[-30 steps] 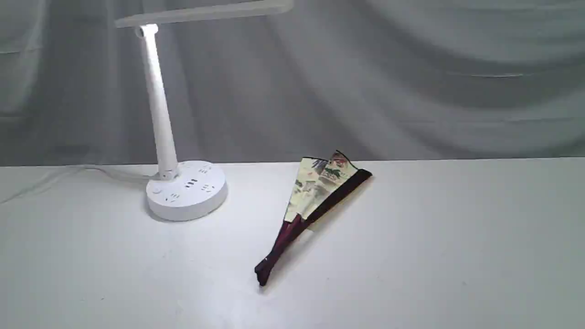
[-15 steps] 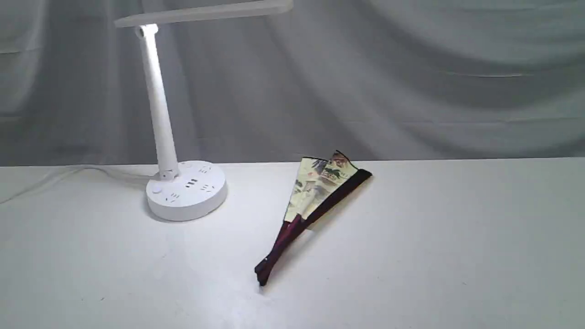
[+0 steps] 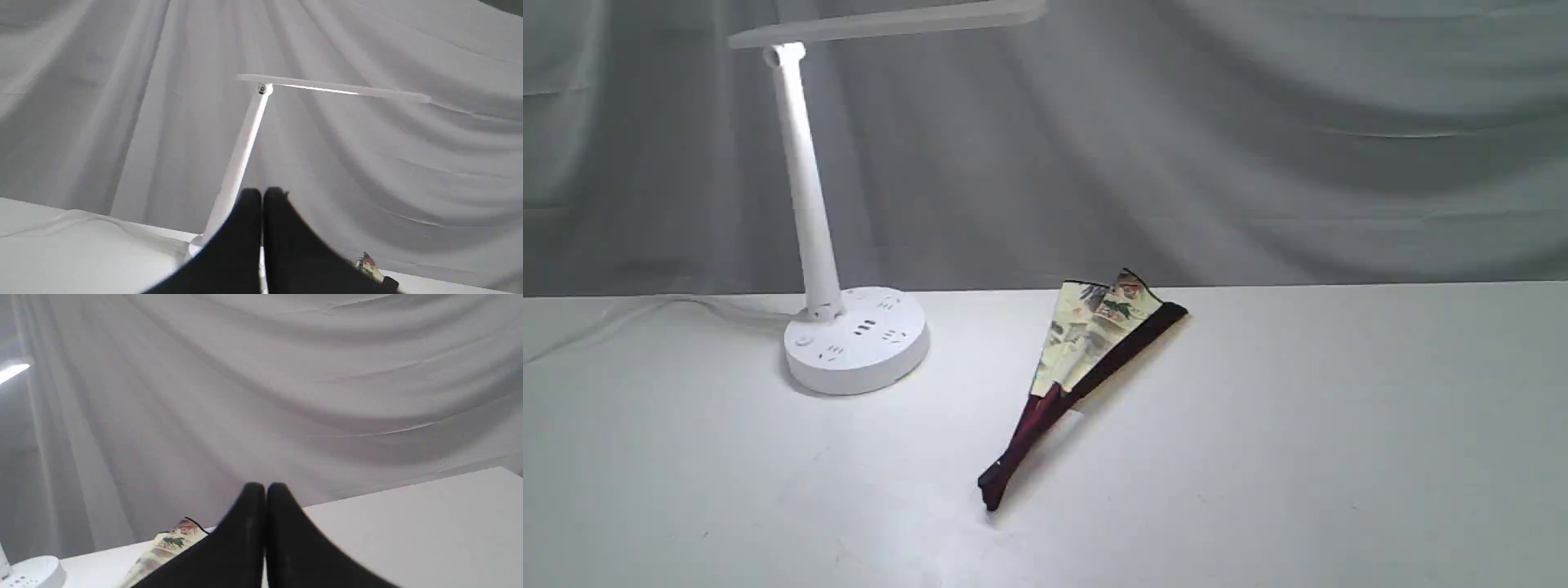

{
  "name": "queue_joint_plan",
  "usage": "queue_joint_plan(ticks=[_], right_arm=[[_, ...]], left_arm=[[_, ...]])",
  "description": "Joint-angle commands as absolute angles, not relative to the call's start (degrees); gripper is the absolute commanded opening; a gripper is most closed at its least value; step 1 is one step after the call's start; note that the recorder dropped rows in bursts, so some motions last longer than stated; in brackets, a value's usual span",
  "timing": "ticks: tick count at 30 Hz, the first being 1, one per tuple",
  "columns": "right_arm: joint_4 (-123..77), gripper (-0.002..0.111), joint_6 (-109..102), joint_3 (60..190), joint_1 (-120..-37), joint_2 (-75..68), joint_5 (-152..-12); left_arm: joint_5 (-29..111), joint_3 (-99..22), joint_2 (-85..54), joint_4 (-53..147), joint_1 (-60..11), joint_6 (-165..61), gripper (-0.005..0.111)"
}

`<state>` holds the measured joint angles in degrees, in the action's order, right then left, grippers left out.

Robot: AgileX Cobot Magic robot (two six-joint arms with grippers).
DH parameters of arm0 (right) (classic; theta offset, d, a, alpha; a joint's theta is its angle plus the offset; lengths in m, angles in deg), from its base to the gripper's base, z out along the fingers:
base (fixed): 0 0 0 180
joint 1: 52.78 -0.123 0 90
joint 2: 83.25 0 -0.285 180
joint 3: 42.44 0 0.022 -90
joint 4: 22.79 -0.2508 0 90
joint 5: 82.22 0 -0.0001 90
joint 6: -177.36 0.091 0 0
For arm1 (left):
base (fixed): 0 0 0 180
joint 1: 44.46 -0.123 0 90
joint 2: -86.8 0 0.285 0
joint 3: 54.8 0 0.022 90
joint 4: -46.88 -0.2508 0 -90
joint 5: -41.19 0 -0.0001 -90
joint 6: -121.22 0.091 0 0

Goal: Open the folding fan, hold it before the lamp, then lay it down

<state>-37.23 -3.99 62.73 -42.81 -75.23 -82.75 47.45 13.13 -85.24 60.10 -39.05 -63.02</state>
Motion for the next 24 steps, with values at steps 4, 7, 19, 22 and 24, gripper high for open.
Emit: queue_joint_plan(ticks=[4, 7, 19, 22, 24], right_arm=[[-38.0, 0.000, -3.9, 71.2, -43.0, -75.5, -89.2], [-38.0, 0.000, -3.9, 76.2, -43.0, -75.5, -94.7], [-36.4, 0.000, -8.0, 94.3, -43.0, -62.6, -114.2], [-36.1, 0.000, -8.4, 98.5, -43.0, -56.0, -116.7], [-35.9, 0.000, -8.4, 100.1, -43.0, -52.2, -116.7]], left_arm=[[58.9, 4.3, -85.4, 60.8, -39.2, -63.0, 0.000], [65.4, 0.1, -85.4, 58.8, -39.2, -62.8, 0.000], [78.5, -14.1, -79.0, 51.7, -39.2, -63.0, 0.000], [78.3, -15.7, -73.3, 51.7, -39.2, -63.0, 0.000], [78.5, -16.2, -69.9, 50.8, -39.2, -62.9, 0.000]])
